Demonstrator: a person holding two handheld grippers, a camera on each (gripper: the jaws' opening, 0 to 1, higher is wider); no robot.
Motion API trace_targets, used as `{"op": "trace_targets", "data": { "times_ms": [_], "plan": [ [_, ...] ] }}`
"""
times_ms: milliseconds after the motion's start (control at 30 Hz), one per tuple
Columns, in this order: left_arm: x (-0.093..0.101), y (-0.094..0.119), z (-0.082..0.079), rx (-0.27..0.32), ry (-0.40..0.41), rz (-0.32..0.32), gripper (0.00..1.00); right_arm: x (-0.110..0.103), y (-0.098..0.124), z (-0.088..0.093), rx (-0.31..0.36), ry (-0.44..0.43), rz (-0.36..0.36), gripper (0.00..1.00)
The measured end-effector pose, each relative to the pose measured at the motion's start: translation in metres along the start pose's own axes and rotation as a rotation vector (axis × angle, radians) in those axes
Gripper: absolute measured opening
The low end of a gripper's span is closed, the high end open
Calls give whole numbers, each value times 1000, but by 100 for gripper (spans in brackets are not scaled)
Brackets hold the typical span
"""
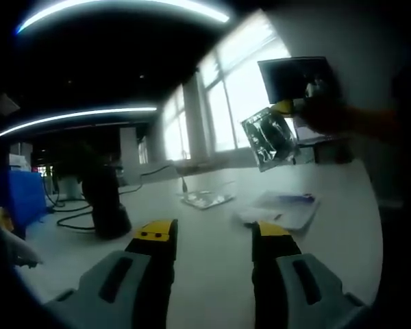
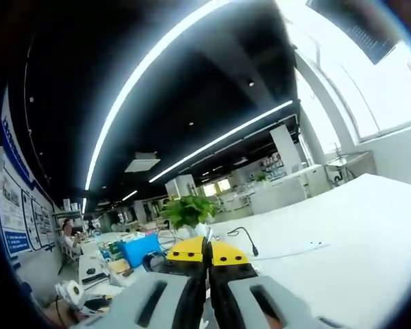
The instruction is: Clip sheet goods on table flip sheet goods clip sheet goods scan sheet goods put sheet goods back to table
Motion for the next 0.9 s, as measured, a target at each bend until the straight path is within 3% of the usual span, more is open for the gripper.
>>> {"op": "trace_targets", "data": {
  "times_ms": [367,900],
  "plan": [
    [0,1,0,3,3,0,36,-26,-22,-6,45,-8,-40,0],
    [-3,1,1,1,19,-10,36,-42,-53,-7,56,-44,-43,0]
  ]
}}
Point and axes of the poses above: the point that each gripper's makers call its tool centre point, and the gripper's own axes: y roughly backward along the fingers, x roughly to its right, z roughly out of its underside, the point moved 10 cm from there along y, roughly backward along the fingers, and after that the axes turned 13 degrees about -x, right-handed, at the moved point
